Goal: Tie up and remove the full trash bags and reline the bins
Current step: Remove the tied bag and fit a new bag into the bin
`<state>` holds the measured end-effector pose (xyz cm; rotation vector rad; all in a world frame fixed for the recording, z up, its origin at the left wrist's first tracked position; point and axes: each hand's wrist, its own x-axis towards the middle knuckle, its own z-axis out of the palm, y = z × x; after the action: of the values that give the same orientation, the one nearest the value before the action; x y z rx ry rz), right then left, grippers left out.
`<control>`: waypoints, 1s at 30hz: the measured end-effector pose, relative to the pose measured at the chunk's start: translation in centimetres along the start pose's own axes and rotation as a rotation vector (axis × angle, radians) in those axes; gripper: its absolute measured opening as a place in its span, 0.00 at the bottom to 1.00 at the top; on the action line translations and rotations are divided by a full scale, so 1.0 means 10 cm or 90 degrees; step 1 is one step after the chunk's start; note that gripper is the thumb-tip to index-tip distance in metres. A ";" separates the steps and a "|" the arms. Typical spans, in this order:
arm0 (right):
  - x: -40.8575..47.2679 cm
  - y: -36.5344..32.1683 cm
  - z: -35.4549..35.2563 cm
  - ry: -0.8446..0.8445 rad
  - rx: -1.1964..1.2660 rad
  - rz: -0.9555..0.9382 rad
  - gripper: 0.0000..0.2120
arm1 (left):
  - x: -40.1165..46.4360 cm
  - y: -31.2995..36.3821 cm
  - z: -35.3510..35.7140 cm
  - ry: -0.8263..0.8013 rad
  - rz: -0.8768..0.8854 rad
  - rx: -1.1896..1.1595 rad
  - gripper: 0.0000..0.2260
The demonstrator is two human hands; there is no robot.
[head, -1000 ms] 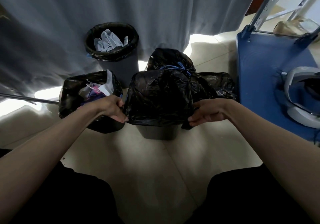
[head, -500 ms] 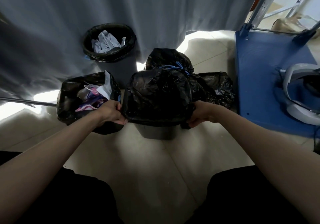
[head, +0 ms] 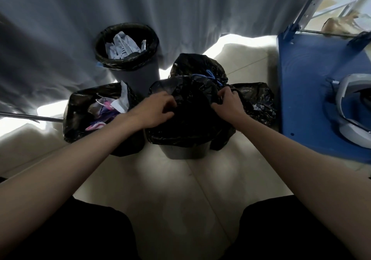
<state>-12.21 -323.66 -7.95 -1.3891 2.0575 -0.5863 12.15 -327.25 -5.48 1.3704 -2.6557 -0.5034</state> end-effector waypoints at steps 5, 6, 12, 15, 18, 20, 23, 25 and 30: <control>0.02 0.04 -0.04 -0.005 -0.055 -0.045 0.19 | 0.21 -0.10 0.30 -0.293 -0.038 0.367 0.27; 0.02 0.03 -0.04 -0.010 -0.059 -0.044 0.18 | 0.21 -0.10 0.32 -0.353 -0.055 0.450 0.29; -0.08 -0.15 0.00 0.041 -0.098 -0.081 0.19 | 0.25 -0.01 0.26 -0.366 -0.044 0.543 0.31; -0.14 -0.25 0.05 0.053 -0.212 -0.144 0.17 | 0.28 -0.05 0.27 -0.279 0.025 0.547 0.26; -0.17 -0.24 0.10 -0.014 -0.399 -0.171 0.18 | 0.31 -0.13 0.38 -0.350 0.010 0.582 0.23; -0.17 -0.17 0.11 -0.047 -0.542 -0.194 0.19 | 0.33 -0.14 0.46 -0.396 -0.009 0.610 0.21; -0.17 -0.11 0.11 -0.087 -0.661 -0.216 0.17 | 0.35 -0.09 0.55 -0.450 -0.034 0.629 0.21; -0.15 -0.11 0.12 -0.106 -0.721 -0.236 0.19 | 0.35 -0.06 0.58 -0.487 -0.051 0.631 0.23; -0.12 -0.12 0.15 -0.154 -0.770 -0.251 0.26 | 0.36 -0.02 0.49 -0.462 -0.058 0.533 0.24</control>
<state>-10.05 -322.99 -7.97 -2.3654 1.9379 0.8385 9.04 -329.09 -10.31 1.7454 -3.6535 0.2224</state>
